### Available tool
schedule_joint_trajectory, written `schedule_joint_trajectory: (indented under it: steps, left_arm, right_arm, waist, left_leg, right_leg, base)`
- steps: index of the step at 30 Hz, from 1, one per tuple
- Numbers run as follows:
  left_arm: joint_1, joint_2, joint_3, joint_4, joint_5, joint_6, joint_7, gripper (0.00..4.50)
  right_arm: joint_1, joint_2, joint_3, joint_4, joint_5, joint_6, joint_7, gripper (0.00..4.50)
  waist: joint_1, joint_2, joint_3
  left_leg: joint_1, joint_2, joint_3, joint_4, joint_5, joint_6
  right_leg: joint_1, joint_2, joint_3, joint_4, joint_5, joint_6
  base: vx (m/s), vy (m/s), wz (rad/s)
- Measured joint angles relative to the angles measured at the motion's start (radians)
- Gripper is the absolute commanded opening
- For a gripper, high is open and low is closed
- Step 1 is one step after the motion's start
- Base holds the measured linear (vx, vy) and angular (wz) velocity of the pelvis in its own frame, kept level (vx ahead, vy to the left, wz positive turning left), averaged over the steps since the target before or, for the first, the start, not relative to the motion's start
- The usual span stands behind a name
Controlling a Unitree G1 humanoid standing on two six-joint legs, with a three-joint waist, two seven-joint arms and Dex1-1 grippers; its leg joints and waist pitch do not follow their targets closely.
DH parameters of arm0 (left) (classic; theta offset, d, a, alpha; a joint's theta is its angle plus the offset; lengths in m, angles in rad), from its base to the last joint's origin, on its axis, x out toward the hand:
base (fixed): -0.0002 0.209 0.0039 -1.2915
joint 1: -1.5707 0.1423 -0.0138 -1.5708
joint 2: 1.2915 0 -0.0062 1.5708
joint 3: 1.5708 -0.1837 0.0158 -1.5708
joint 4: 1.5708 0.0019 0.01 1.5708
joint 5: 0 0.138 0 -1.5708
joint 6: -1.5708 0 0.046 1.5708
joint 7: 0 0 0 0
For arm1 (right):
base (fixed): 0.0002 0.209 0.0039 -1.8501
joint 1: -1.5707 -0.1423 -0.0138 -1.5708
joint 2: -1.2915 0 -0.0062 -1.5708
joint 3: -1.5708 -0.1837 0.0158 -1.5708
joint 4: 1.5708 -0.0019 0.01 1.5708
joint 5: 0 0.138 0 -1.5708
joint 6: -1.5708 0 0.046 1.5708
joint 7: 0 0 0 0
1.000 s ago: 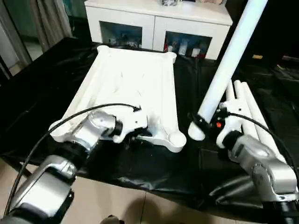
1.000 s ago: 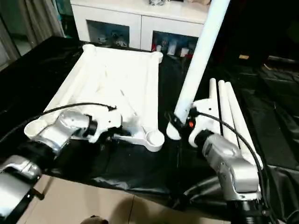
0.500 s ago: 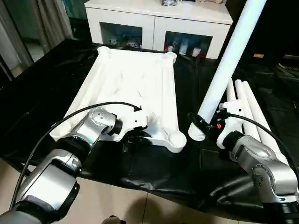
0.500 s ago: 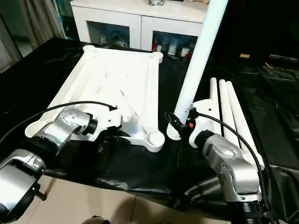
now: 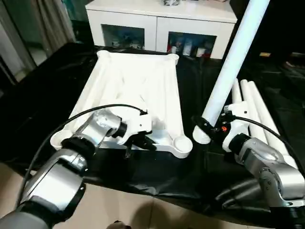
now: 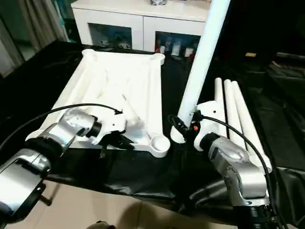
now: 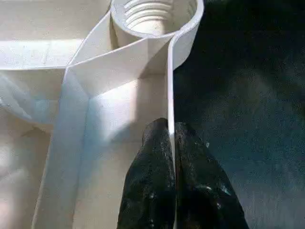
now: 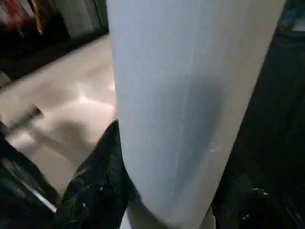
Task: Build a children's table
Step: Insert table leg to table base
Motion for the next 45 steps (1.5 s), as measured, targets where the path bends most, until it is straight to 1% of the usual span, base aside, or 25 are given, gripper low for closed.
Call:
schedule_joint_trajectory:
  steps: [2,5,7,8,11,12,16,20,25,27,29,32,36,42,45]
  left_arm:
    - [0.002,-0.012,0.006,-0.026,-0.004,0.058,-0.001,0.0]
    - [0.04,-0.025,0.023,-0.108,-0.023,0.136,0.013,0.0]
    - [0.057,-0.026,0.023,-0.155,-0.023,0.169,0.027,0.0]
    - [0.076,-0.023,0.025,-0.194,-0.023,0.183,0.035,0.0]
    - [0.106,-0.019,0.039,-0.247,-0.023,0.2,0.044,0.0]
    - [0.116,-0.019,0.047,-0.261,-0.024,0.204,0.05,0.0]
    - [0.148,-0.003,0.049,-0.325,-0.023,0.213,0.065,0.0]
    - [0.183,0.021,0.049,-0.405,-0.022,0.241,0.071,0.0]
    - [0.19,0.033,0.049,-0.432,-0.017,0.258,0.062,0.0]
    - [0.192,0.039,0.047,-0.442,-0.014,0.259,0.055,0.0]
    - [0.194,0.044,0.046,-0.458,-0.013,0.269,0.05,0.0]
    - [0.195,0.047,0.047,-0.463,-0.013,0.278,0.049,0.0]
    - [0.195,0.047,0.048,-0.463,-0.013,0.283,0.051,0.0]
    - [0.189,0.044,0.051,-0.454,-0.013,0.287,0.051,0.0]
    - [0.182,0.037,0.051,-0.441,-0.013,0.287,0.052,0.0]
  right_arm:
    - [-0.027,0.0,-0.017,0.0,0.027,0.035,0.003,1.88]
    - [-0.046,-0.011,-0.023,-0.02,0.079,0.096,0.039,1.88]
    - [-0.046,-0.02,-0.012,-0.034,0.093,0.125,0.069,1.88]
    - [-0.045,-0.038,0.007,-0.037,0.095,0.14,0.091,1.88]
    - [-0.045,-0.067,0.028,-0.032,0.094,0.166,0.123,1.88]
    - [-0.045,-0.08,0.039,-0.026,0.093,0.169,0.131,1.88]
    - [-0.051,-0.085,0.05,-0.011,0.083,0.176,0.149,1.88]
    - [-0.051,-0.085,0.06,0.025,0.06,0.164,0.15,1.88]
    - [-0.049,-0.085,0.069,0.044,0.048,0.151,0.159,1.88]
    - [-0.049,-0.084,0.071,0.05,0.046,0.14,0.164,1.88]
    - [-0.049,-0.073,0.066,0.068,0.047,0.127,0.167,1.88]
    - [-0.049,-0.044,0.043,0.1,0.051,0.111,0.169,1.88]
    - [-0.047,-0.037,0.041,0.12,0.053,0.086,0.174,1.87]
    - [-0.023,-0.022,0.035,0.133,0.051,0.029,0.184,1.87]
    - [0.022,0.018,0.015,0.135,0.045,-0.047,0.179,1.87]
  waist:
    - [-0.002,-0.004,0.002]
    - [-0.004,-0.017,0.009]
    - [-0.005,-0.018,0.009]
    - [-0.006,-0.019,0.009]
    - [-0.008,-0.02,0.01]
    - [-0.008,-0.02,0.01]
    - [-0.01,-0.024,0.013]
    - [-0.019,-0.029,0.016]
    - [-0.02,-0.032,0.018]
    - [-0.021,-0.036,0.02]
    - [-0.023,-0.039,0.021]
    - [-0.029,-0.041,0.023]
    - [-0.035,-0.042,0.023]
    - [-0.036,-0.042,0.023]
    - [-0.034,-0.04,0.023]
  left_leg:
    - [0.0,0.0,0.001,0.0,0.001,0.002]
    - [0.0,0.0,0.001,-0.001,0.001,0.002]
    - [0.0,0.0,0.003,-0.001,0.001,0.002]
    - [0.0,0.0,0.004,-0.001,0.001,0.002]
    - [0.0,-0.001,0.008,-0.002,0.001,0.004]
    - [0.0,-0.001,0.008,-0.002,0.0,0.004]
    - [0.0,-0.001,0.014,-0.006,0.0,0.004]
    - [0.0,-0.001,0.017,-0.008,0.0,0.004]
    - [0.0,-0.001,0.02,-0.011,0.0,0.004]
    - [0.0,-0.001,0.02,-0.012,0.0,0.004]
    - [0.0,-0.001,0.02,-0.012,0.0,0.004]
    - [0.0,-0.001,0.02,-0.012,0.0,0.004]
    - [0.0,-0.001,0.02,-0.012,0.0,0.004]
    - [0.0,-0.001,0.02,-0.013,0.0,0.004]
    - [0.0,-0.002,0.02,-0.017,0.0,0.004]
  right_leg:
    - [0.0,0.0,0.0,0.0,0.0,0.0]
    - [-0.001,-0.001,0.0,0.0,0.0,0.0]
    - [0.0,-0.001,0.0,-0.001,-0.001,0.001]
    - [0.0,-0.003,0.001,-0.001,-0.001,0.002]
    - [-0.001,-0.005,0.001,-0.001,-0.003,0.004]
    - [-0.001,-0.006,0.0,-0.001,-0.003,0.004]
    - [-0.002,-0.009,0.0,-0.001,-0.007,0.011]
    - [-0.004,-0.01,0.001,-0.001,-0.009,0.012]
    - [-0.005,-0.011,0.001,-0.001,-0.012,0.014]
    - [-0.005,-0.011,0.001,-0.001,-0.013,0.015]
    - [-0.005,-0.011,0.001,-0.001,-0.013,0.015]
    - [-0.005,-0.011,0.001,-0.002,-0.013,0.015]
    - [-0.005,-0.012,0.001,-0.002,-0.013,0.015]
    - [-0.005,-0.012,0.001,-0.004,-0.014,0.015]
    - [-0.003,-0.012,0.0,-0.008,-0.014,0.015]
  base:
    - [0.0,0.0,0.0]
    - [0.0,0.0,0.0]
    - [0.0,0.0,0.0]
    - [0.0,0.0,0.0]
    - [0.0,0.0,0.0]
    - [0.0,0.0,0.0]
    - [0.0,0.0,0.0]
    - [0.0,0.0,0.0]
    - [0.0,0.0,0.0]
    - [0.0,0.0,0.0]
    - [0.0,0.0,0.0]
    - [0.0,0.0,0.0]
    - [0.0,0.0,0.0]
    - [0.0,0.0,0.0]
    - [0.0,0.0,0.0]
